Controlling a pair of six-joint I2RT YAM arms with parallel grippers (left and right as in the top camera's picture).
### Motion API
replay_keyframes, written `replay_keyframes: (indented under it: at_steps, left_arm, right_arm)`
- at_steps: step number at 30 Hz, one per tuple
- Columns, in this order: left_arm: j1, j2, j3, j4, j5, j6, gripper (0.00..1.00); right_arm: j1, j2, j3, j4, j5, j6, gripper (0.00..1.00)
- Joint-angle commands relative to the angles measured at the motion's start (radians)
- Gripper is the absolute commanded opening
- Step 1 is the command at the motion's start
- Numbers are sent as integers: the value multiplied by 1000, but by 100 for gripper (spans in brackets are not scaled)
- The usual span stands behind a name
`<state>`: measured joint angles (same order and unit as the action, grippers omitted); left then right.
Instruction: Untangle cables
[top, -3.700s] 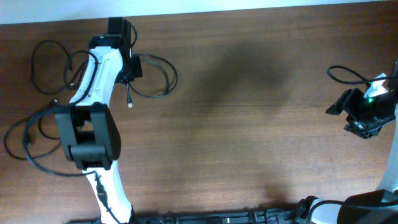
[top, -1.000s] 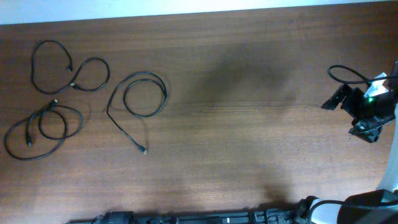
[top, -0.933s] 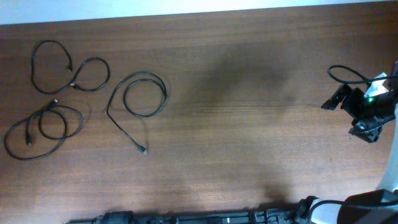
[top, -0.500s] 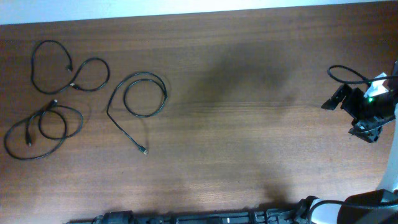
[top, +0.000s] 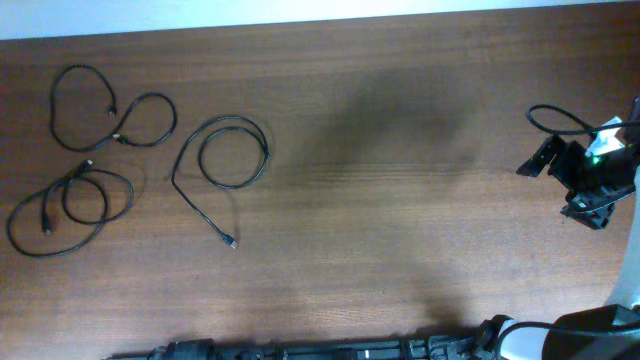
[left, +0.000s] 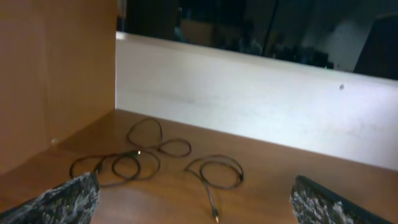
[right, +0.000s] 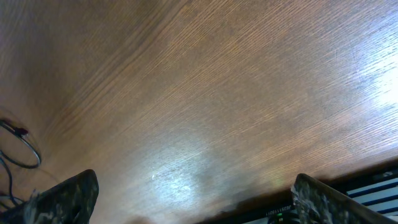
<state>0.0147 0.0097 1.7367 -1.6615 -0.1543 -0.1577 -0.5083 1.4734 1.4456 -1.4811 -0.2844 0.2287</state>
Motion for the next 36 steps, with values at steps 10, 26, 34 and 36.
replay_keyframes:
  at_steps: [10, 26, 34, 36]
  left_arm:
    - [7, 6, -814, 681, 179, 5, 99]
    - [7, 6, -1646, 1611, 195, 5, 99]
    - [7, 6, -1727, 1656, 193, 5, 99]
    - [7, 6, -1727, 1653, 193, 5, 99]
  right_arm:
    - [-3, -14, 18, 0, 6, -4, 98]
    - [-3, -14, 18, 0, 6, -4, 98]
    - [-3, -14, 18, 0, 6, -4, 99]
    - [-3, -14, 18, 0, 6, -4, 98]
